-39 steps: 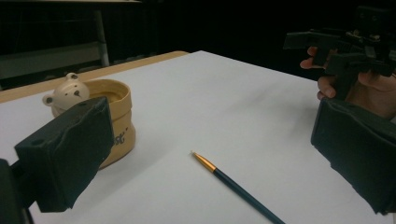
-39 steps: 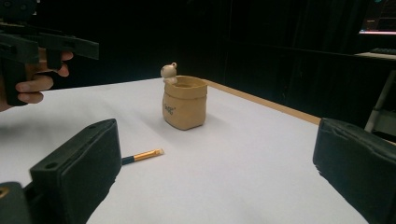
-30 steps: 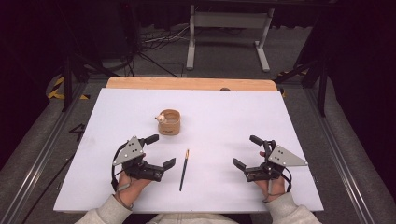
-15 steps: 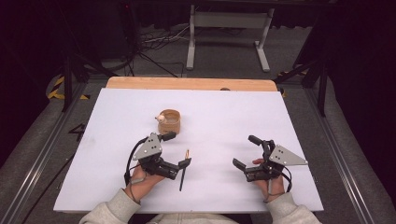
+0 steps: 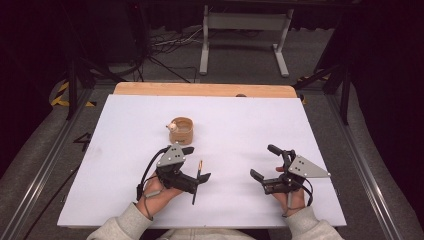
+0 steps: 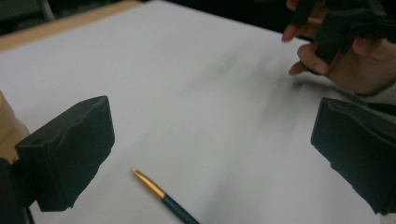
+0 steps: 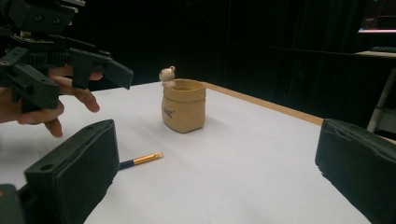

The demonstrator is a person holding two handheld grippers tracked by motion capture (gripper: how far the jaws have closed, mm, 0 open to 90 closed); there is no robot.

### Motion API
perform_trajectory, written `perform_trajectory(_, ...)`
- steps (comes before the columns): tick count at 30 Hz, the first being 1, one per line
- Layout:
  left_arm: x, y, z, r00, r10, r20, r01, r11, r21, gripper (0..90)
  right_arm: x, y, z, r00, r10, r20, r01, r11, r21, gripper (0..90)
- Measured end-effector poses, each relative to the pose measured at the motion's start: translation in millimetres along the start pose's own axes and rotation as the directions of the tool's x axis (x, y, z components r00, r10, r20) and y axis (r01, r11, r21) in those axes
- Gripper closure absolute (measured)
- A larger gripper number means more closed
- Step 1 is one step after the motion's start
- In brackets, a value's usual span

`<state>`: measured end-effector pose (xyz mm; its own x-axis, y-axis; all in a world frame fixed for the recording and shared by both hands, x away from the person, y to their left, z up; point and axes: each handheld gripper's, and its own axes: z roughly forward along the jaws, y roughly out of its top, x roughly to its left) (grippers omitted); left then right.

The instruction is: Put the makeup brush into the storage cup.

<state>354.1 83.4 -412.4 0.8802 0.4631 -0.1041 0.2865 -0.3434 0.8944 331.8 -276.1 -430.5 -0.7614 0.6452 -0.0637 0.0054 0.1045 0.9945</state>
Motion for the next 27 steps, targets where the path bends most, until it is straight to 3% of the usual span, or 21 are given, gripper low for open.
perform_trajectory(5, 0.5, 3.6, 2.8, 0.9993, -0.037, -0.013, 0.038, 0.9957, 0.085, 0.9, 0.2, 0.2, -0.1, 1.0000, 0.001, 0.005, -0.001, 1.000, 0.008, 0.0)
perform_trajectory(10, 4.5, 8.6, 4.6, 0.9957, -0.091, -0.019, 0.093, 0.9790, 0.181, 3.8, -0.4, -0.8, 1.4, 0.9998, 0.022, 0.001, -0.022, 0.999, 0.032, 0.0)
perform_trajectory(11, 4.5, 8.6, 4.6, 0.9957, -0.091, -0.019, 0.093, 0.9790, 0.181, 3.5, -0.4, -0.8, 1.4, 0.9998, 0.022, 0.001, -0.022, 0.999, 0.032, 0.0)
perform_trajectory(13, 6.5, 12.1, 6.3, 0.9926, -0.118, -0.029, 0.121, 0.9682, 0.219, 3.2, -0.2, -0.9, 1.7, 0.9997, 0.022, 0.000, -0.022, 0.999, 0.038, 0.0)
perform_trajectory(14, 8.1, 14.6, 8.1, 0.9910, -0.127, -0.040, 0.133, 0.9592, 0.249, 3.0, 0.1, -0.7, 1.8, 0.9997, 0.022, 0.004, -0.022, 0.999, 0.042, 0.0)
perform_trajectory(15, 8.1, 14.6, 8.1, 0.9910, -0.127, -0.040, 0.133, 0.9592, 0.249, 3.1, 0.1, -0.7, 1.8, 0.9997, 0.022, 0.004, -0.022, 0.999, 0.042, 0.0)
perform_trajectory(20, 10.5, 17.9, 13.2, 0.9884, -0.138, -0.062, 0.151, 0.9393, 0.308, 3.2, -0.5, -1.0, 2.0, 0.9997, 0.023, 0.005, -0.023, 0.999, 0.047, 0.0)
perform_trajectory(27, 14.7, 20.5, 21.0, 0.9881, -0.122, -0.093, 0.149, 0.9150, 0.375, 4.0, -0.7, -1.0, 1.8, 0.9997, 0.025, 0.002, -0.025, 0.999, 0.042, 0.0)
